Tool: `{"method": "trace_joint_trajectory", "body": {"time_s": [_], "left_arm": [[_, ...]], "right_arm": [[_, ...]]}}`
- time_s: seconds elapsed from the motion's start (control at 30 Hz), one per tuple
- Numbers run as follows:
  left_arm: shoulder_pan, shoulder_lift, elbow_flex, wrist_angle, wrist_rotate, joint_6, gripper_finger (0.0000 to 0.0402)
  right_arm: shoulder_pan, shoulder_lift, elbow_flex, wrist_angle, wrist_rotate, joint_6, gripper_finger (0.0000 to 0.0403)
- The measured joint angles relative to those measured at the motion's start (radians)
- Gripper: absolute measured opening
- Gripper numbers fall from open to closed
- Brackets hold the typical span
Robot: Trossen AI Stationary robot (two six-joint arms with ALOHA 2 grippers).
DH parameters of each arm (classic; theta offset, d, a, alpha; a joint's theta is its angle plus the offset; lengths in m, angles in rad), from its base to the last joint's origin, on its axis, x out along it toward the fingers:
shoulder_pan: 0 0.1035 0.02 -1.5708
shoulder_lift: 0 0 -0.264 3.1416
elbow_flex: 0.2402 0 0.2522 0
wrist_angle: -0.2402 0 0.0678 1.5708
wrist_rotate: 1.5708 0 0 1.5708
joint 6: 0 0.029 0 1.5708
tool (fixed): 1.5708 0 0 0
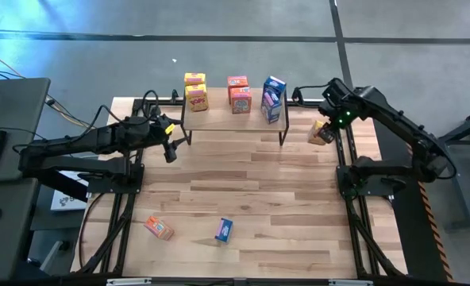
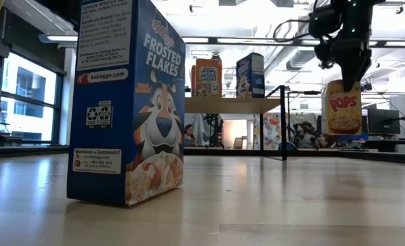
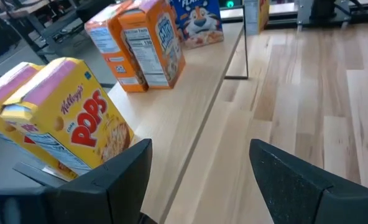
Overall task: Stack cereal on shelf
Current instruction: Put the yellow cereal box aligned with the other yellow cereal box on the shelf
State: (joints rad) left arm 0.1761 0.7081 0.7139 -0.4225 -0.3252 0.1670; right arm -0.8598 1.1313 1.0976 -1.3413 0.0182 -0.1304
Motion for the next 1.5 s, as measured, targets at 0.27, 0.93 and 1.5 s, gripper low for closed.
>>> {"method": "trace_joint_trajectory", "body": {"time_s": [0.27,0.93,1.5], "left_arm": [[0.000,0.022,0.000,0.002,0.000,-0.006,0.0262],[0.000,0.119,0.000,0.151,0.028,-0.084,0.0262],[-0.003,0.215,0.001,0.338,0.202,-0.217,0.0262]], "right_arm": [[0.085,-0.055,0.000,-0.044,-0.011,0.086,0.0157],[0.423,-0.060,0.000,0.026,-0.022,0.296,0.0158],[0.684,-0.037,0.000,0.283,-0.023,0.493,0.0158]]}}
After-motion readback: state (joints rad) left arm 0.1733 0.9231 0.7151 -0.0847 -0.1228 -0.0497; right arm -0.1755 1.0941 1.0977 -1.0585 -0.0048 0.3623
